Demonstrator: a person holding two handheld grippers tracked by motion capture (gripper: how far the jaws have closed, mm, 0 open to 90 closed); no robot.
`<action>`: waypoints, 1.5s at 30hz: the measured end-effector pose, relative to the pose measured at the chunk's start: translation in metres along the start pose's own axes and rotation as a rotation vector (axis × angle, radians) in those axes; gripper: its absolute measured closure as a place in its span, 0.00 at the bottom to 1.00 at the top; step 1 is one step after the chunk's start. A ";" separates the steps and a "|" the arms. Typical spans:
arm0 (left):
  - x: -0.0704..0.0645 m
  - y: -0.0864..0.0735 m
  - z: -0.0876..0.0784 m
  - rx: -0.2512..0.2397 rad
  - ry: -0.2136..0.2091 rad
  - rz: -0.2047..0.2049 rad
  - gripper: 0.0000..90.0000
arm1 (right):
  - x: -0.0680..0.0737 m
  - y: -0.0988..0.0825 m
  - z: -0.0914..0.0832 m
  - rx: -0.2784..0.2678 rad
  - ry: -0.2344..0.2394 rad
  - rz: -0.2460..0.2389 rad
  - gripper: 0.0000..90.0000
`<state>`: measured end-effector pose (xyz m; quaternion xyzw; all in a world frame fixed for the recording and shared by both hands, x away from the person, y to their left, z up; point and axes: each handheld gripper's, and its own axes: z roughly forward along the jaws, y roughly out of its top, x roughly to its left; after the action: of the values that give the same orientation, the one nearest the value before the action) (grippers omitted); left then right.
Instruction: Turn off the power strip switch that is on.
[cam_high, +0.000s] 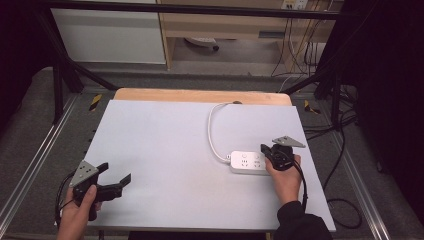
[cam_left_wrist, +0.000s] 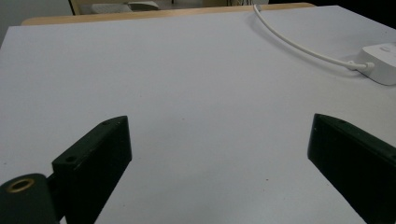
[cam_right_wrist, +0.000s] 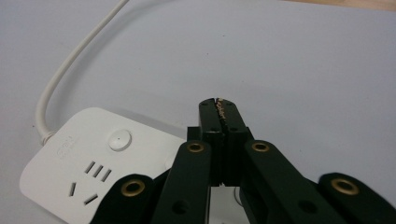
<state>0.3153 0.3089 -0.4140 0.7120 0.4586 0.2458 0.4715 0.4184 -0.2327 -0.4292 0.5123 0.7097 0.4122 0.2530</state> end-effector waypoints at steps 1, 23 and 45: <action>0.000 0.000 0.000 0.000 0.000 0.000 0.07 | 0.000 0.000 0.000 0.000 0.000 0.000 1.00; -0.002 0.001 -0.001 -0.007 -0.007 0.006 0.07 | 0.013 -0.006 -0.001 0.029 0.023 -0.037 1.00; -0.001 0.001 -0.001 -0.009 -0.007 0.006 0.07 | 0.016 -0.007 0.001 0.047 0.029 -0.048 1.00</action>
<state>0.3139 0.3081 -0.4125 0.7121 0.4539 0.2468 0.4754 0.4103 -0.2182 -0.4347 0.4949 0.7348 0.3968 0.2405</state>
